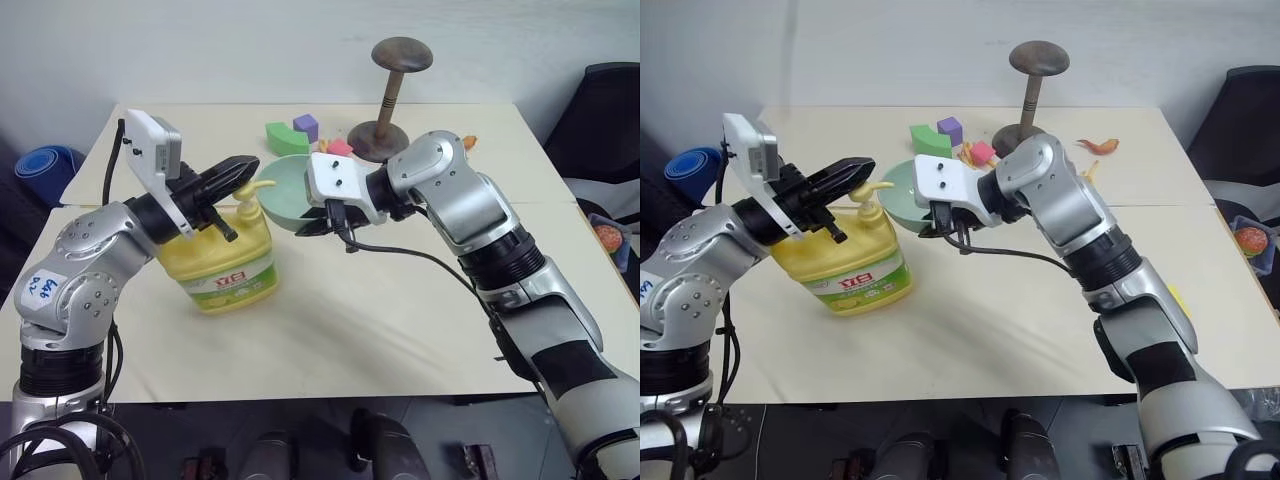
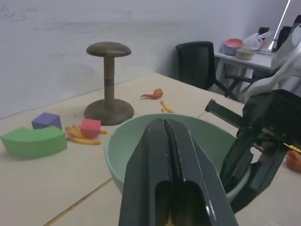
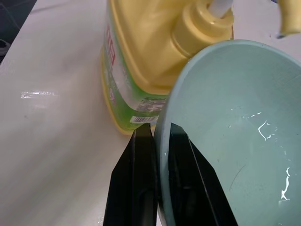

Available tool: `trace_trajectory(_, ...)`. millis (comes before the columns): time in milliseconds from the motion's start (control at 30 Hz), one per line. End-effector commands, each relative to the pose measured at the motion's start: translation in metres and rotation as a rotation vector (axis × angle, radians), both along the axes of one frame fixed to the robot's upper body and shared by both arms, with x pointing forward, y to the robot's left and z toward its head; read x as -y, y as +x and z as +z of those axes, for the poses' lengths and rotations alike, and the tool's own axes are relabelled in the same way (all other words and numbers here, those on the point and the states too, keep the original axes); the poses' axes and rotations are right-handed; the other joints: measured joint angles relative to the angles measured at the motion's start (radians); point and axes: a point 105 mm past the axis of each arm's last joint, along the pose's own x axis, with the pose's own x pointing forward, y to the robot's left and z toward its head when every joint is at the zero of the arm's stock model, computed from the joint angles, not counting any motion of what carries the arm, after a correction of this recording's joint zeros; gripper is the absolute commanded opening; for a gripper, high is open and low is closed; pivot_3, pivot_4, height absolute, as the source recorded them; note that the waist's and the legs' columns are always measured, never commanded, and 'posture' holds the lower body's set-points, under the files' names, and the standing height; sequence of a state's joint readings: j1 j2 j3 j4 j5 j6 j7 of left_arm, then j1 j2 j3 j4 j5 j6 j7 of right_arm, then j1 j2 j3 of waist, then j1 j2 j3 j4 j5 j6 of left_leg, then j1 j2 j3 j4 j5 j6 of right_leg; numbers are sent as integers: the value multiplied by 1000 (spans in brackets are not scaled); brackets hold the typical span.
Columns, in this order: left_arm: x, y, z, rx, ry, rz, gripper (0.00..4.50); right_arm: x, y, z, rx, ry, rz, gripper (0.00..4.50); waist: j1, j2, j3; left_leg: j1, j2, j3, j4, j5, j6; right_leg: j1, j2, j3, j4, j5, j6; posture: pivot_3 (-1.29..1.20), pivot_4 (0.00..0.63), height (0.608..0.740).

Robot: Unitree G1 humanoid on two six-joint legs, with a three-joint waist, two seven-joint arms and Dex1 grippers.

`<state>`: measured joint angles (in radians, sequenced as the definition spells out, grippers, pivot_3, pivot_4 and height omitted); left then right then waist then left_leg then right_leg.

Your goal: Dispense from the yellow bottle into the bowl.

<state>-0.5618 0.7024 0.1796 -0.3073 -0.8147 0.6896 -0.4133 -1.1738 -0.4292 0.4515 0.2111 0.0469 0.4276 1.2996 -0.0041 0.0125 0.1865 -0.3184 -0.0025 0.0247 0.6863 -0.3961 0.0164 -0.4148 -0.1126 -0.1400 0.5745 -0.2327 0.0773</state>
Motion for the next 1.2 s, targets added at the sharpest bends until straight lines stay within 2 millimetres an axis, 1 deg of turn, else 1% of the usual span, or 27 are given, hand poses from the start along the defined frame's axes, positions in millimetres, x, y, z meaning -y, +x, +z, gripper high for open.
trace_trajectory(33,0,2,-18,-99,61,21,39,-7,-8,13,49,21,34,0,0,0,0,0,0,0,0,0,0,0,0,0,0,0,0,0,150,740)
trace_trajectory(167,-2,3,-32,-180,103,37,39,-9,-11,12,45,27,39,0,-1,0,0,1,0,0,0,0,-1,0,0,1,1,0,0,0,150,740)
trace_trajectory(267,0,-1,-45,-254,139,6,39,-10,-13,12,42,30,46,0,-1,0,0,2,0,0,0,0,-1,0,0,2,1,0,0,0,150,740)
trace_trajectory(333,0,-5,-59,-311,175,-11,39,-11,-14,12,38,32,50,0,-2,1,-1,2,0,0,0,0,-1,0,0,2,1,0,0,0,150,740)
trace_trajectory(433,-8,-2,-77,-357,217,26,39,-12,-15,12,38,38,51,0,-3,3,-2,4,0,1,-1,0,-2,1,0,3,1,0,0,0,150,740)
trace_trajectory(600,-18,3,-91,-393,193,76,39,-14,-16,12,36,48,55,0,-4,7,-5,10,0,3,-2,0,-2,4,0,5,2,0,0,0,150,740)
trace_trajectory(667,-20,4,-99,-407,193,85,39,-15,-18,11,29,51,63,0,-4,7,-6,14,1,5,-4,0,-3,6,-1,7,3,-1,-1,0,150,740)
trace_trajectory(700,-19,4,-100,-400,181,90,39,-15,-19,11,26,54,69,0,-4,8,-7,15,1,6,-5,-1,-3,6,-1,7,3,-1,-1,0,150,740)
trace_trajectory(800,-12,6,-77,-309,77,73,39,-12,-22,10,17,66,70,0,-3,11,-10,17,1,7,-5,-1,-4,6,-2,8,5,-2,-2,0,150,740)
trace_trajectory(833,-10,5,-66,-255,50,54,39,-9,-23,10,12,70,76,0,-3,11,-10,17,2,8,-5,-1,-4,6,-2,9,5,-2,-2,0,150,740)
trace_trajectory(900,-9,-2,-28,-49,-31,-7,39,7,-22,4,0,76,55,0,-3,10,-10,17,2,8,-5,-1,-4,5,-2,9,6,-2,-2,0,150,740)
trace_trajectory(933,-9,-7,-16,21,-54,-27,39,12,-22,2,-3,77,47,0,0,9,-10,16,2,9,-5,-1,-4,4,-2,9,7,-2,-2,0,150,740)
trace_trajectory(967,-11,-17,1,131,-77,-66,39,26,-18,-6,0,72,15,0,2,7,-8,15,2,9,-4,-1,-4,3,-2,8,7,-2,-2,0,150,740)
trace_trajectory(1033,-15,-32,17,264,-73,-117,39,48,-15,-21,-8,61,-31,0,3,1,-5,11,2,8,-4,-1,-4,1,-2,8,6,-2,-2,0,150,740)
trace_trajectory(1067,-16,-40,19,299,-60,-154,39,59,-14,-30,-20,59,-49,0,3,0,-4,9,2,8,-4,-1,-4,-1,-2,7,6,-2,-2,0,150,740)
trace_trajectory(1100,-17,-45,19,311,-51,-177,39,65,-14,-35,-27,59,-57,0,3,-1,-5,6,2,8,-3,-1,-4,-2,-2,6,4,-2,-2,0,150,740)
trace_trajectory(1133,-18,-53,12,298,-26,-228,39,76,-14,-48,-38,52,-69,0,2,-1,-5,3,2,8,-3,-1,-4,-4,-1,6,3,-2,-2,0,150,740)
trace_trajectory(1167,-18,-59,7,285,-11,-262,39,83,-15,-57,-43,47,-74,0,0,-1,-5,1,2,8,-3,-1,-4,-5,-1,6,2,-2,-2,0,150,740)
trace_trajectory(1200,-17,-64,-4,240,27,-299,39,90,-13,-68,-50,51,-97,0,-3,-1,-4,1,2,9,-3,-1,-4,-5,-1,6,1,-2,-2,0,150,740)
